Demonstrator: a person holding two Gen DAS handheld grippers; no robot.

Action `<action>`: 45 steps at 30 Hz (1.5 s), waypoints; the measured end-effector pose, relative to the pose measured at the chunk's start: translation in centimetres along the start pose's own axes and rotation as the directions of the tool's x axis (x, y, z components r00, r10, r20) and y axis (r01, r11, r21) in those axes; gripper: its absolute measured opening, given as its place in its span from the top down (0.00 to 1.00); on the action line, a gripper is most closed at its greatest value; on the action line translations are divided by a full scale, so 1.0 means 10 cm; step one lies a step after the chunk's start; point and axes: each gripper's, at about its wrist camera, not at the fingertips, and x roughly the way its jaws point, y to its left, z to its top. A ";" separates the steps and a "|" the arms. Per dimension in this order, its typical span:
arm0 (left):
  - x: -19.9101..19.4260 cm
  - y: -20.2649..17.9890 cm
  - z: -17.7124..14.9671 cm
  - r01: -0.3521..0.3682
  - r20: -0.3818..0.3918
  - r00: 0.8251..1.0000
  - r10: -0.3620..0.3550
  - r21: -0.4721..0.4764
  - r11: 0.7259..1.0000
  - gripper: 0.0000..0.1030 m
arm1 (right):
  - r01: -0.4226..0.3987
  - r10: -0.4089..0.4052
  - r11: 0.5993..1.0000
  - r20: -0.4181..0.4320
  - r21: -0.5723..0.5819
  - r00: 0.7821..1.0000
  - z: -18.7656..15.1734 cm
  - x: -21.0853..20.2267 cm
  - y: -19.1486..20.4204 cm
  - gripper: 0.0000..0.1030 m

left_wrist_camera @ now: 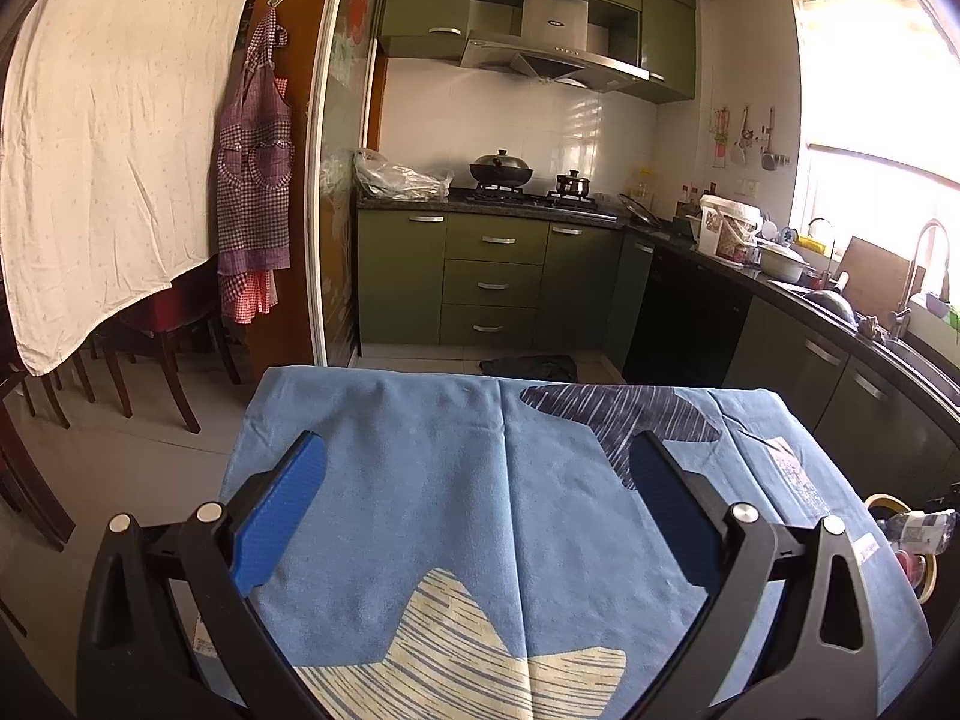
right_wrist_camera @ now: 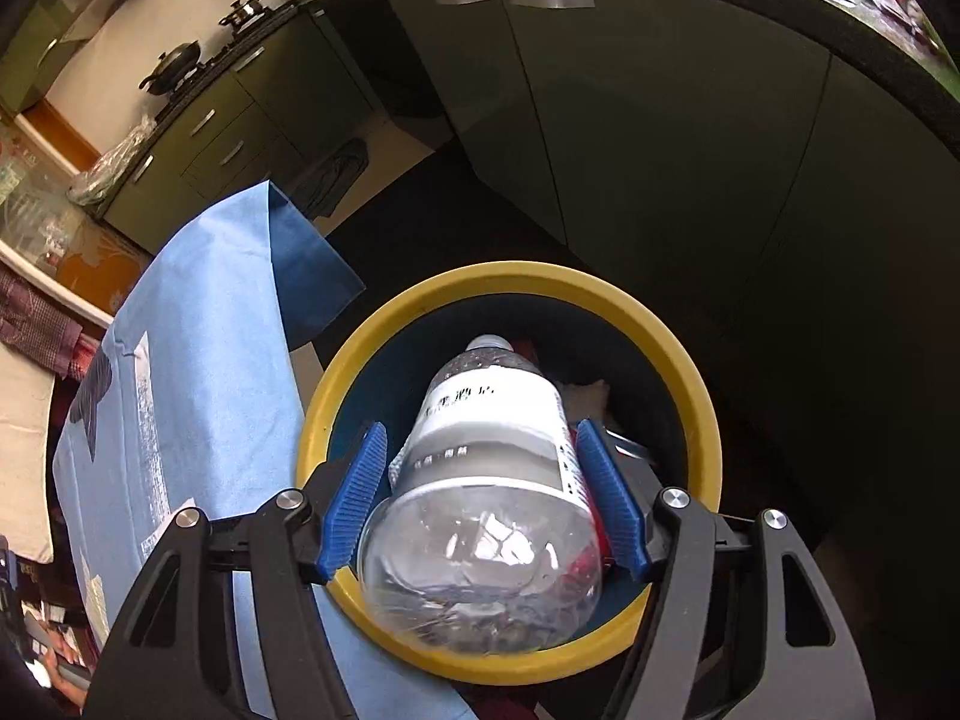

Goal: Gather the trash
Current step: 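Carry the bottle over the yellow bin and open the right gripper, then lower the left gripper onto the illustrated card box and grasp it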

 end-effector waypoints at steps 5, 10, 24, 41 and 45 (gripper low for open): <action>0.08 -0.13 -0.04 0.054 -0.050 0.997 -0.053 0.035 0.998 0.07 | -0.073 0.072 0.997 0.113 0.005 0.991 -0.19 -0.40 0.12 0.34; 0.09 -0.35 -0.12 0.186 -0.097 0.979 -0.178 0.081 0.979 0.07 | -0.220 0.230 0.973 0.183 -0.076 0.956 -0.43 -0.63 0.67 0.28; -0.28 -1.02 -0.77 0.480 -0.375 0.865 -0.334 0.421 0.770 0.07 | -0.201 0.320 0.930 0.408 -0.308 0.855 -0.81 -0.32 2.20 0.22; -0.13 -1.20 -1.22 0.693 -0.611 0.699 -0.373 0.448 0.565 0.07 | -0.195 0.333 0.908 0.357 -0.371 0.873 -0.89 -0.11 2.20 0.19; -0.12 -1.22 -1.30 0.712 -0.641 0.678 -0.361 0.448 0.541 0.08 | -0.207 0.336 0.912 0.354 -0.355 0.873 -0.87 -0.09 2.16 0.19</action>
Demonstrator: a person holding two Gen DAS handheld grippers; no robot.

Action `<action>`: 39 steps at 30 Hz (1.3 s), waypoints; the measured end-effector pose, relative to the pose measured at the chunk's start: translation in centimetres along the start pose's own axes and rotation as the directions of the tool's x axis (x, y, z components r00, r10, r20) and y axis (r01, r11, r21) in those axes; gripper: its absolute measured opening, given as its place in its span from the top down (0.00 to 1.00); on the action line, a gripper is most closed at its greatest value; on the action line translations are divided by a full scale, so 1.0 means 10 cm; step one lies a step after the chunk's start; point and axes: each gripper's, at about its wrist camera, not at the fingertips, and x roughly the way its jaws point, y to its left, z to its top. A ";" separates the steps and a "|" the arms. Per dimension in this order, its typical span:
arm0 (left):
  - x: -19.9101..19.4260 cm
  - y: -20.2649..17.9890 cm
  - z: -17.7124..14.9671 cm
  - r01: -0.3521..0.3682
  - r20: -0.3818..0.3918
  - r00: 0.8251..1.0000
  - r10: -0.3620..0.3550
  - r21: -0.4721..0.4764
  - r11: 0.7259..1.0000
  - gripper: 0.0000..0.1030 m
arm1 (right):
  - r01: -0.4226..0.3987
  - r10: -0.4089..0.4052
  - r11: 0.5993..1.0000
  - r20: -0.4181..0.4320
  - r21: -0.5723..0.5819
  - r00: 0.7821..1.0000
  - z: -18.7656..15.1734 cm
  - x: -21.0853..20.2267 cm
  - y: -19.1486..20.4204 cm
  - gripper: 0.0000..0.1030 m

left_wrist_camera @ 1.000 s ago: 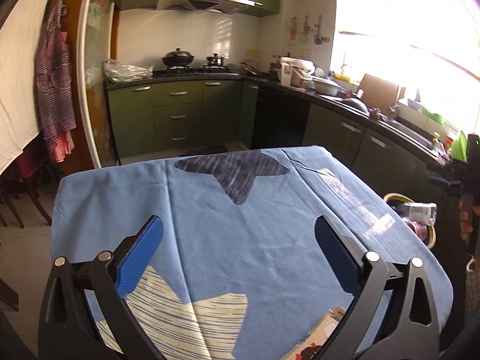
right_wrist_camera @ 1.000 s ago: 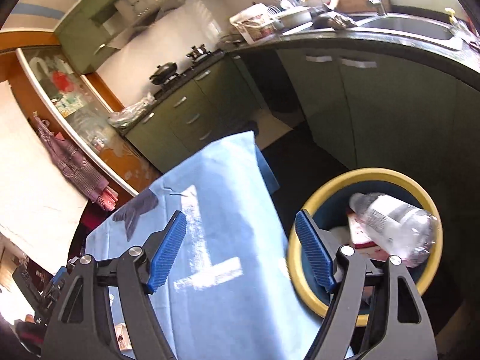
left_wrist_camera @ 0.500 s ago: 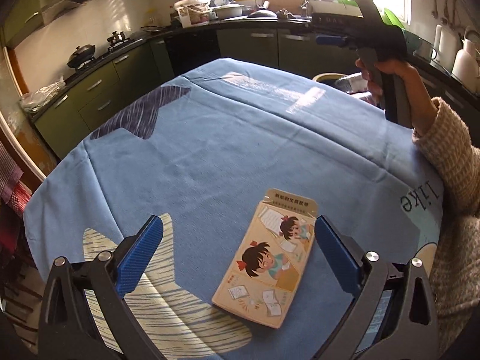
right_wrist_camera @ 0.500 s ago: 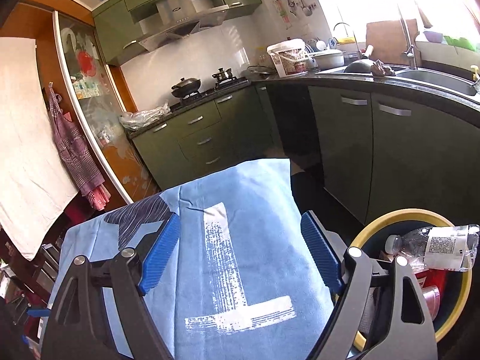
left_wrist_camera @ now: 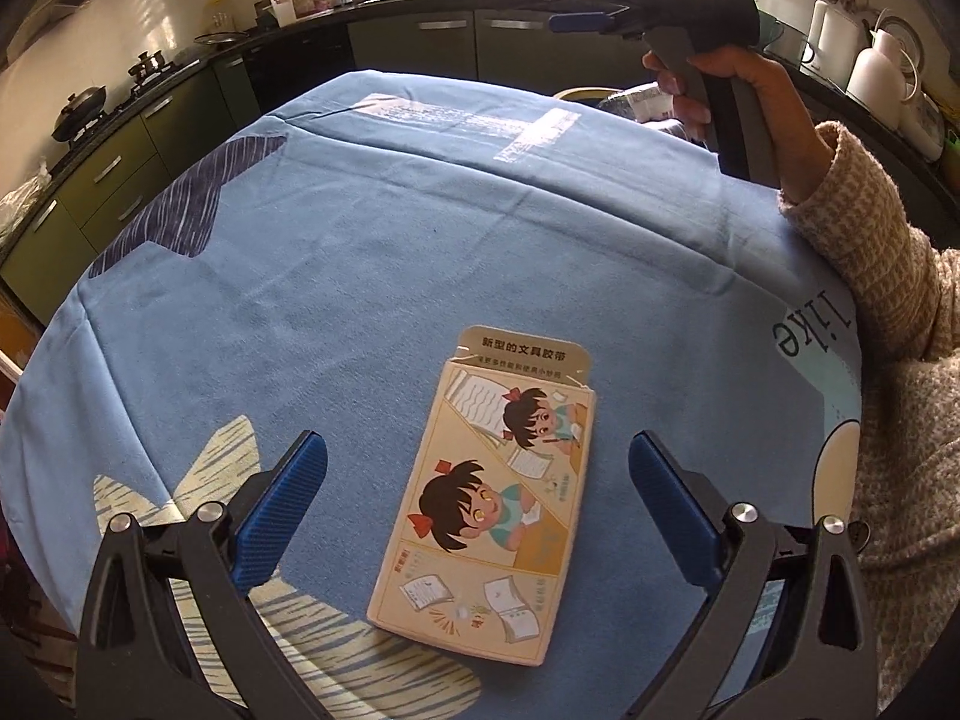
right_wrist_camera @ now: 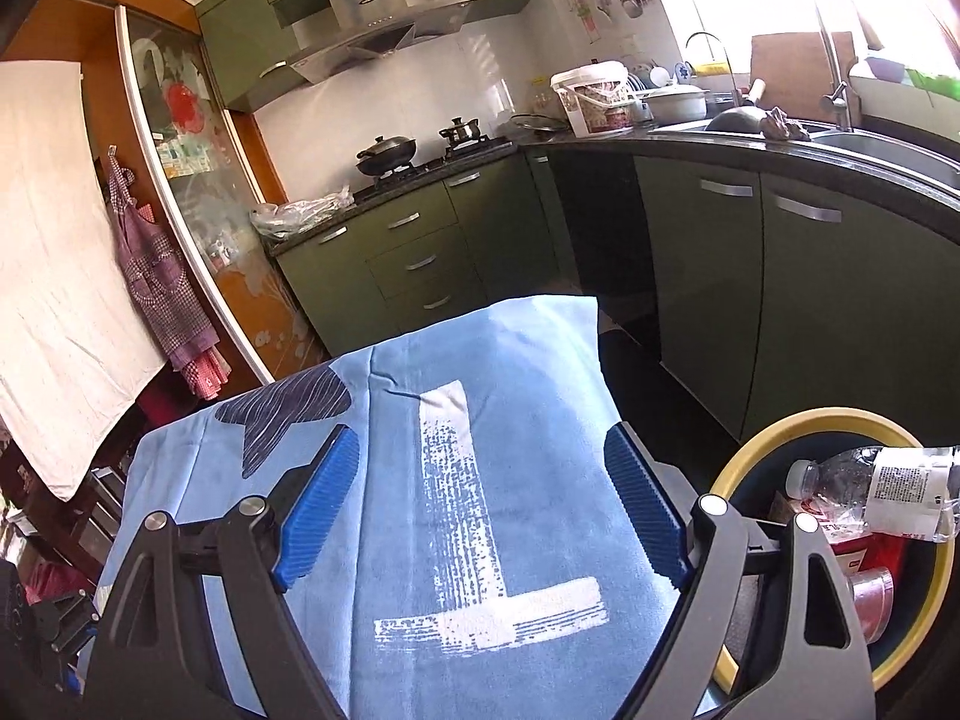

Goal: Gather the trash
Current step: 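Lower the left gripper onto the illustrated card box and grasp it, then carry the card box over the yellow bin and open the left gripper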

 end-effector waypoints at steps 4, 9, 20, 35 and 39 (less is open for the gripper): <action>0.07 -0.01 -0.07 0.021 -0.037 0.999 -0.021 0.002 1.000 0.23 | 0.000 0.000 1.000 0.000 0.004 1.000 0.00 0.00 -0.02 0.19; 0.04 0.03 -0.09 0.044 -0.031 0.999 -0.044 -0.019 0.999 0.33 | 0.002 -0.002 1.000 0.000 -0.006 1.000 0.00 0.01 0.00 0.17; -0.02 -0.02 -0.15 0.016 -0.016 1.000 -0.017 -0.034 0.999 0.45 | 0.010 -0.010 1.000 0.002 -0.004 1.000 -0.01 0.02 -0.02 0.17; -0.42 -0.16 0.57 0.022 0.150 0.989 -0.007 -0.096 0.995 0.47 | 0.026 -0.026 1.000 0.057 0.001 0.998 0.06 -0.13 -0.07 0.16; -0.41 -0.25 1.03 0.018 0.178 0.984 -0.006 -0.066 0.998 0.47 | 0.049 -0.053 0.998 0.109 0.044 0.993 0.17 -0.39 -0.21 0.16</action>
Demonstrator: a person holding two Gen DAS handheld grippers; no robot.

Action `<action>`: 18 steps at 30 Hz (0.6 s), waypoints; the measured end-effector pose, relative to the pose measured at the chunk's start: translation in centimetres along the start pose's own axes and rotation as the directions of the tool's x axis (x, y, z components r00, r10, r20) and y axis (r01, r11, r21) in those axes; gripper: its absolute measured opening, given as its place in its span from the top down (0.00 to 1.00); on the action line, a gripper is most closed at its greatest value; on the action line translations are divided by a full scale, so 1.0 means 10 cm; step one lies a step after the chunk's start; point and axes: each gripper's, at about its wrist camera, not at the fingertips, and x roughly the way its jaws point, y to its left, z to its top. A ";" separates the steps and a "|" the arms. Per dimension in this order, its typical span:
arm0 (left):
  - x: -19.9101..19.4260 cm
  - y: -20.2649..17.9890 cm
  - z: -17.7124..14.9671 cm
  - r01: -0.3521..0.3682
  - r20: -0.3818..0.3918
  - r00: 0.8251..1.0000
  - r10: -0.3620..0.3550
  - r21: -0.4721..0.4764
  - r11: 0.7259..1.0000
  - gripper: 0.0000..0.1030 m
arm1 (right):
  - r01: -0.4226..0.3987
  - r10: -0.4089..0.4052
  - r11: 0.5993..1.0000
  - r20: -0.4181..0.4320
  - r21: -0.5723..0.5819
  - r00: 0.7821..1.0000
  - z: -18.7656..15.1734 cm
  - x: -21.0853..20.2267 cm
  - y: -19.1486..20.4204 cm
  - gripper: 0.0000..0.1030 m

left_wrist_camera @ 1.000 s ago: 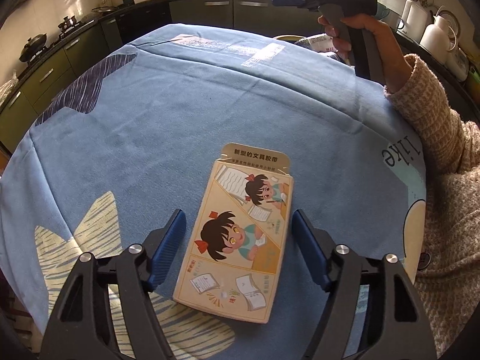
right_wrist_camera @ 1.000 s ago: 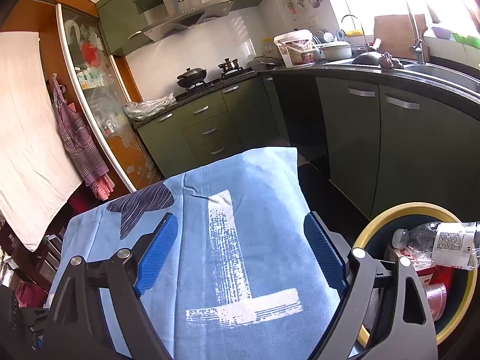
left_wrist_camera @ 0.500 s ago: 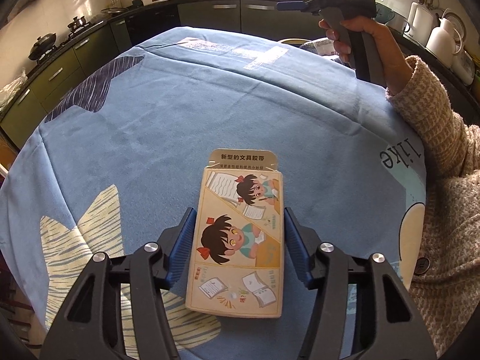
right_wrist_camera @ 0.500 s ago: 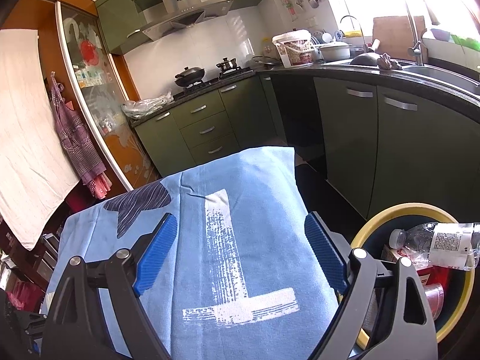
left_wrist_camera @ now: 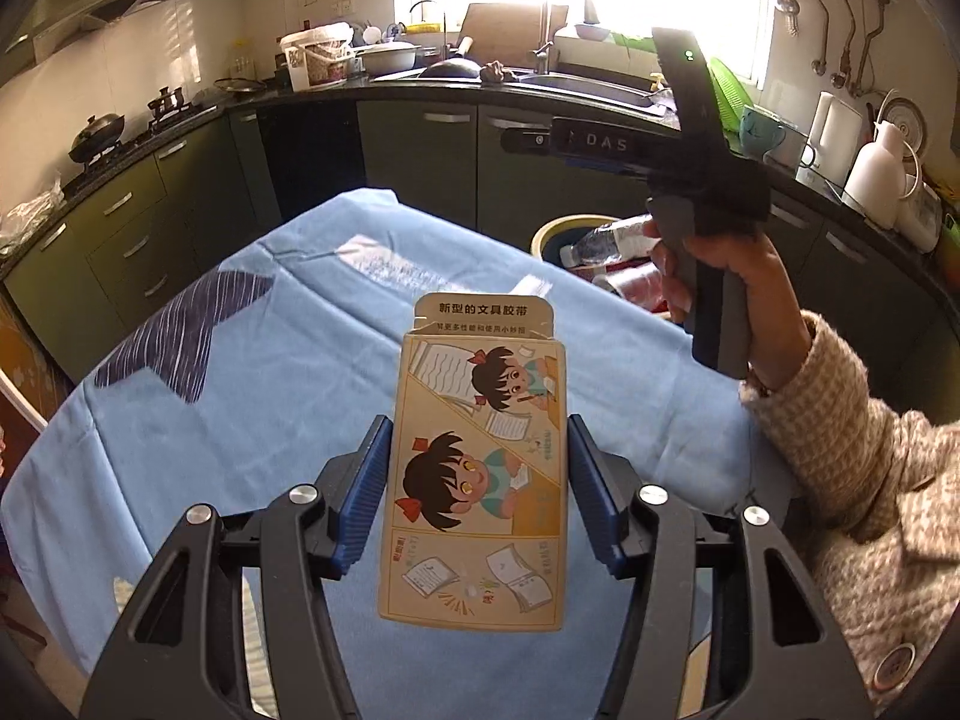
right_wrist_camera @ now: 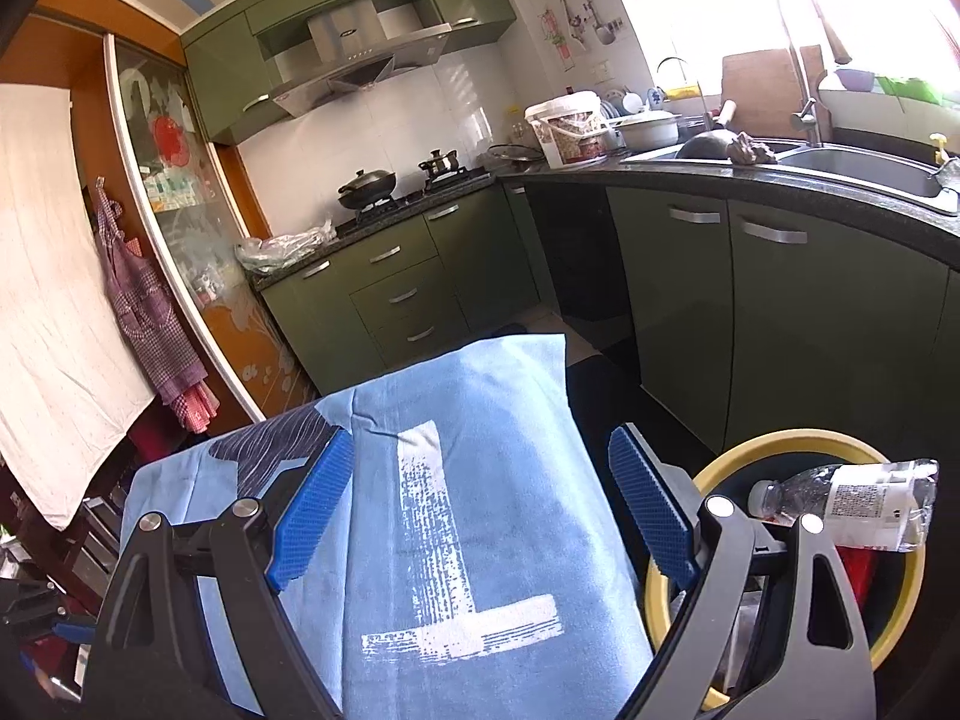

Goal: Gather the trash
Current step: 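Carry the card box over the yellow bin and open the left gripper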

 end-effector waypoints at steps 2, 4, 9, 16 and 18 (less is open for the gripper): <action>0.09 -0.10 0.22 0.004 0.008 1.000 -0.005 0.024 1.000 0.47 | 0.035 -0.035 0.999 0.030 0.009 0.999 0.07 -0.20 -0.11 0.16; 0.22 -0.23 0.45 0.028 0.009 1.000 -0.028 0.048 0.998 0.47 | 0.078 -0.079 0.997 0.063 0.011 0.995 0.14 -0.44 -0.25 0.16; 0.68 -0.55 1.00 0.127 -0.011 0.992 -0.126 0.073 0.989 0.47 | 0.212 -0.215 0.977 0.160 0.038 0.963 0.15 -1.20 -0.75 0.13; 1.70 -0.93 1.63 0.254 -0.121 0.959 -0.255 -0.024 0.967 0.47 | 0.355 -0.377 0.925 0.206 0.136 0.903 -0.10 -2.10 -1.46 0.13; 2.03 -1.02 1.75 0.269 -0.165 0.947 -0.277 -0.066 0.961 0.46 | 0.366 -0.395 0.916 0.203 0.165 0.896 -0.18 -2.26 -1.63 0.13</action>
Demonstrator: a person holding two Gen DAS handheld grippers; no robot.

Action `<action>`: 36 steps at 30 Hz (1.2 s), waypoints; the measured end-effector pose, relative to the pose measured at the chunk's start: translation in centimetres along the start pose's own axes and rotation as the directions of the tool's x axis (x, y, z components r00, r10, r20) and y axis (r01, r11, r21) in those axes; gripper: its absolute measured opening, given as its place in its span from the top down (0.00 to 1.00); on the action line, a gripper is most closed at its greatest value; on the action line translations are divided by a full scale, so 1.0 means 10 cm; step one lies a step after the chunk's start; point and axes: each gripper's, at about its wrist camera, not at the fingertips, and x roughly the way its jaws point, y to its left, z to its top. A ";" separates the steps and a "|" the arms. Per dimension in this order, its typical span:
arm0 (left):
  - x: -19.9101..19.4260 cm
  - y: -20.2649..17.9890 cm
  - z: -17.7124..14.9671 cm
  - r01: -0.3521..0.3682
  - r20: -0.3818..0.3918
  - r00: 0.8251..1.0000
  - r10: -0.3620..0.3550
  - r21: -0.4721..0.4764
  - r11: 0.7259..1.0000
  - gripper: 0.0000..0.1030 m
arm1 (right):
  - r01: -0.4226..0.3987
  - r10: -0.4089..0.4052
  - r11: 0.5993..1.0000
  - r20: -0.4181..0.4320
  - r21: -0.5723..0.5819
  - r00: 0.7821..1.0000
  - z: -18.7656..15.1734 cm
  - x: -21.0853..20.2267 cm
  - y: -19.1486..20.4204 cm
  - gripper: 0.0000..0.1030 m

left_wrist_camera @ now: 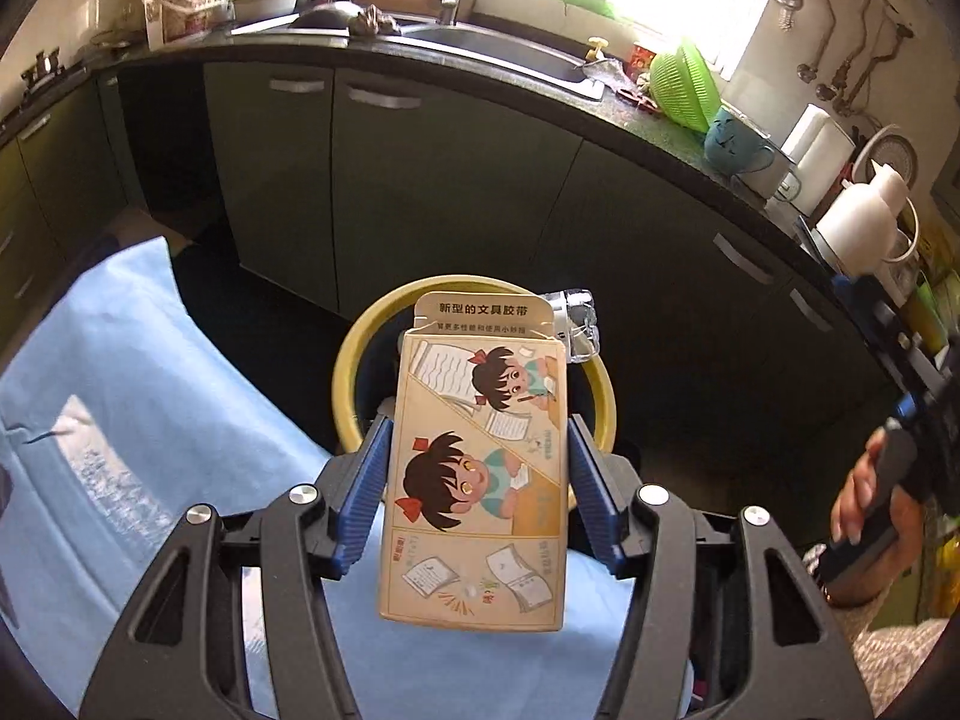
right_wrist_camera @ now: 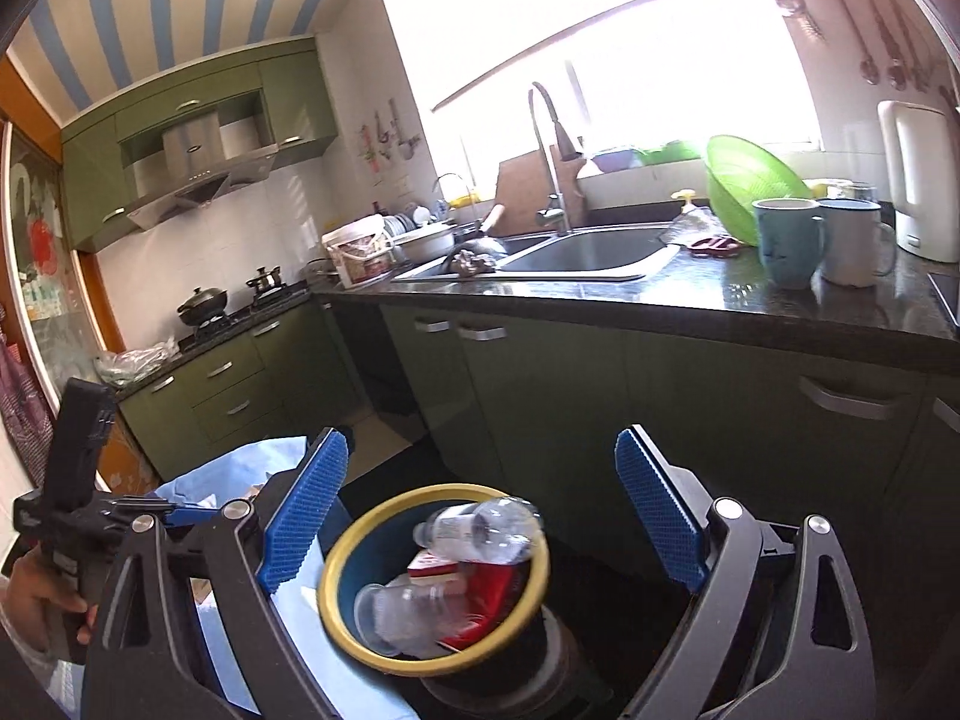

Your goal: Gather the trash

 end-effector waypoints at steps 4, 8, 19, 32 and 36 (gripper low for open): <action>0.52 -0.01 0.18 0.000 -0.079 0.997 -0.004 -0.053 0.999 0.47 | 0.031 -0.031 0.999 -0.012 0.021 0.999 -0.04 -0.05 -0.32 0.13; 0.84 0.01 0.28 -0.048 -0.128 0.991 0.038 -0.082 0.995 0.46 | 0.032 -0.031 0.999 -0.032 0.032 0.999 -0.08 0.02 -0.47 0.13; 1.16 0.13 0.24 -0.119 -0.233 0.969 0.082 -0.148 0.982 0.36 | 0.011 -0.010 1.000 -0.042 0.017 0.999 -0.09 0.04 -0.31 0.13; -1.17 -0.13 -0.75 -0.142 0.266 0.945 0.190 -0.188 0.972 0.18 | -0.106 0.105 0.992 -0.025 -0.071 0.994 -0.03 -0.19 0.27 0.12; -1.97 -0.11 -1.38 -0.273 0.376 0.854 0.360 -0.266 0.925 0.09 | -0.144 0.141 0.983 -0.035 -0.115 0.989 -0.08 -0.23 0.51 0.09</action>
